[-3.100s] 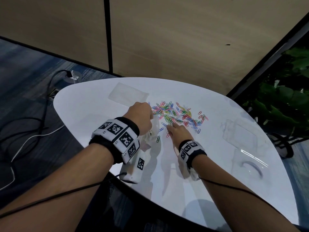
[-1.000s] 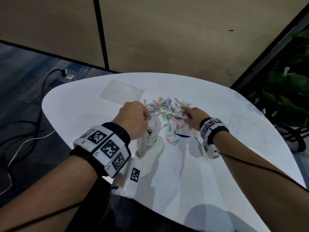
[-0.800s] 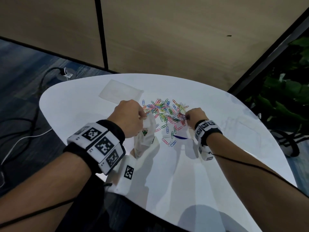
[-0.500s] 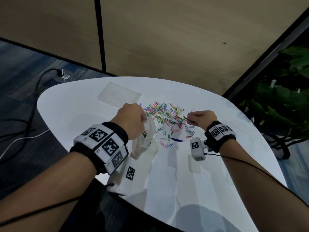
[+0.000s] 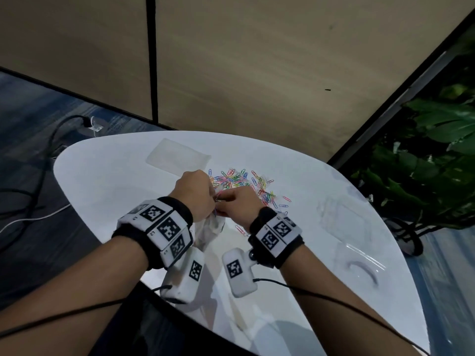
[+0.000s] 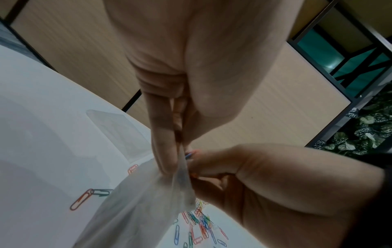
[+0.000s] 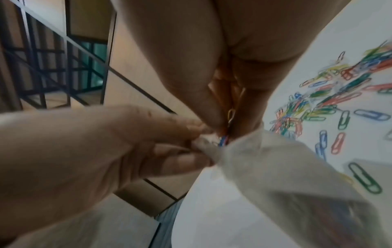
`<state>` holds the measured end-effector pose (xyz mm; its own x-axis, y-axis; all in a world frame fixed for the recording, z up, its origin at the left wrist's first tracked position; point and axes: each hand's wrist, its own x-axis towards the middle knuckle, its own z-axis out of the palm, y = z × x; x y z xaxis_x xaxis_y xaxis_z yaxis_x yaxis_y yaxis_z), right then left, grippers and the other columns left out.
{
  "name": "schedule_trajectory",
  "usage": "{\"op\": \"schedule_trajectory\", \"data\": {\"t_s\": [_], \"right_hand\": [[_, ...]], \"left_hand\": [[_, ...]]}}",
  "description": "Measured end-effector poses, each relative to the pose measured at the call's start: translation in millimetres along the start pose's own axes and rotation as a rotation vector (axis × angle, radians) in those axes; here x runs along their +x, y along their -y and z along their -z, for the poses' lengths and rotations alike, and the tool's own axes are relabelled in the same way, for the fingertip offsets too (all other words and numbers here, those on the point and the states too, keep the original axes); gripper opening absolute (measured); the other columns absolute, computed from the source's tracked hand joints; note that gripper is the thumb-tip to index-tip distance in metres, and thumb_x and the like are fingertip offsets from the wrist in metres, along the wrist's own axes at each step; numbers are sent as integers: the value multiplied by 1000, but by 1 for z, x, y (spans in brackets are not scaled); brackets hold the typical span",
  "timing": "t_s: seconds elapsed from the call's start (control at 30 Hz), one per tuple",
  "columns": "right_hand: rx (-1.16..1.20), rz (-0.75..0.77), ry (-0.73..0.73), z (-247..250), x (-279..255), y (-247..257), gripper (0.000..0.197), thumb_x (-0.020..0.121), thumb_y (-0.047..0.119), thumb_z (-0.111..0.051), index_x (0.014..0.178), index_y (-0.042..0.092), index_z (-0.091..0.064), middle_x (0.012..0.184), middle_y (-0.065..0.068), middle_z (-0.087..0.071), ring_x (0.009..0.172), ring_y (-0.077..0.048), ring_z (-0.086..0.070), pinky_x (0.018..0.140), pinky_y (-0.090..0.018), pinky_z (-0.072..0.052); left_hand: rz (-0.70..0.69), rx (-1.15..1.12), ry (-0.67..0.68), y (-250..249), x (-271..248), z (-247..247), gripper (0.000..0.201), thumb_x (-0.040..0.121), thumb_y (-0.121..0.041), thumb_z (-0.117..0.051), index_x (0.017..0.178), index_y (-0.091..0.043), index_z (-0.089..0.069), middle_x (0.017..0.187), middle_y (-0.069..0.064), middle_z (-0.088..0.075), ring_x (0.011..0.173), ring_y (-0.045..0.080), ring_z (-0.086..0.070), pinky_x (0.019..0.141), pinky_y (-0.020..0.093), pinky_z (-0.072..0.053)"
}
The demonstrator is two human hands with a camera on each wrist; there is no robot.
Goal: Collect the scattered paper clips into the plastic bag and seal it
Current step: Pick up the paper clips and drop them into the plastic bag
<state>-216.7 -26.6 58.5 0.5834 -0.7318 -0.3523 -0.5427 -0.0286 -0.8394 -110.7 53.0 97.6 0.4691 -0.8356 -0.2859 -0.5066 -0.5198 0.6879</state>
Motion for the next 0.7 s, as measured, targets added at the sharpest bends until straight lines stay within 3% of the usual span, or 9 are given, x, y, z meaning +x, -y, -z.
{"op": "schedule_trajectory", "data": {"t_s": [0.07,0.1,0.17,0.27,0.33,0.43,0.53,0.6,0.7], "right_hand": [[-146,12,-45,-7,0,1,11,78,6,-67,75,8,-77,62,-9,-68,59,-24,-65,65,-33,-59],[-230,26,-71,-9,0,2,14,81,6,-64,75,7,-77,55,-4,-63,51,-16,-58,54,-23,-52],[-387,83,-109,-11,0,3,20,86,5,-58,77,5,-76,49,4,-53,45,-8,-46,45,-14,-36],[-505,140,-97,-11,-2,6,20,86,5,-57,89,6,-77,63,0,-58,51,-7,-45,52,-12,-34],[-553,168,-101,-8,-3,7,19,84,5,-59,86,7,-77,66,-3,-59,55,-12,-47,61,-17,-37],[-594,239,-14,0,-9,6,25,85,2,-55,74,12,-75,56,3,-53,55,-14,-45,54,-17,-33],[-550,249,49,8,-11,2,32,85,-3,-51,92,11,-78,75,-2,-70,66,-14,-59,60,-8,-42],[-320,229,28,20,-10,-1,37,83,-10,-47,88,10,-78,85,-7,-75,76,-18,-70,73,-21,-57],[3,112,-136,61,7,-29,35,85,-10,-49,78,11,-75,86,-14,-73,77,-26,-71,76,-37,-62]], "left_hand": [[-9,-4,5,1,0,0,22,83,-1,-58,88,-8,-79,93,19,-73,88,35,-73,83,39,-61],[-13,-11,9,2,0,0,23,83,-1,-58,87,-8,-79,94,18,-73,87,35,-73,84,40,-61],[-20,-11,9,1,-1,1,23,84,-1,-57,89,-9,-79,93,18,-73,88,34,-72,86,40,-61],[-28,0,2,1,-1,2,25,86,-1,-57,93,-10,-79,94,18,-73,89,33,-72,87,40,-60],[-29,3,5,0,-2,3,25,87,-1,-57,95,-10,-79,94,18,-73,90,33,-72,88,40,-60],[-33,7,13,-1,-2,1,24,88,-1,-57,93,-9,-79,88,14,-70,89,33,-73,87,40,-60],[-37,8,18,-3,-2,-1,21,88,-2,-57,88,-7,-77,90,14,-72,87,32,-73,86,40,-61],[-44,4,11,-3,-1,-1,19,88,-2,-58,86,-8,-76,93,15,-73,88,32,-73,87,39,-60],[-27,-5,11,2,2,1,21,91,-4,-58,101,-7,-76,99,15,-73,92,32,-73,79,32,-59]]}}
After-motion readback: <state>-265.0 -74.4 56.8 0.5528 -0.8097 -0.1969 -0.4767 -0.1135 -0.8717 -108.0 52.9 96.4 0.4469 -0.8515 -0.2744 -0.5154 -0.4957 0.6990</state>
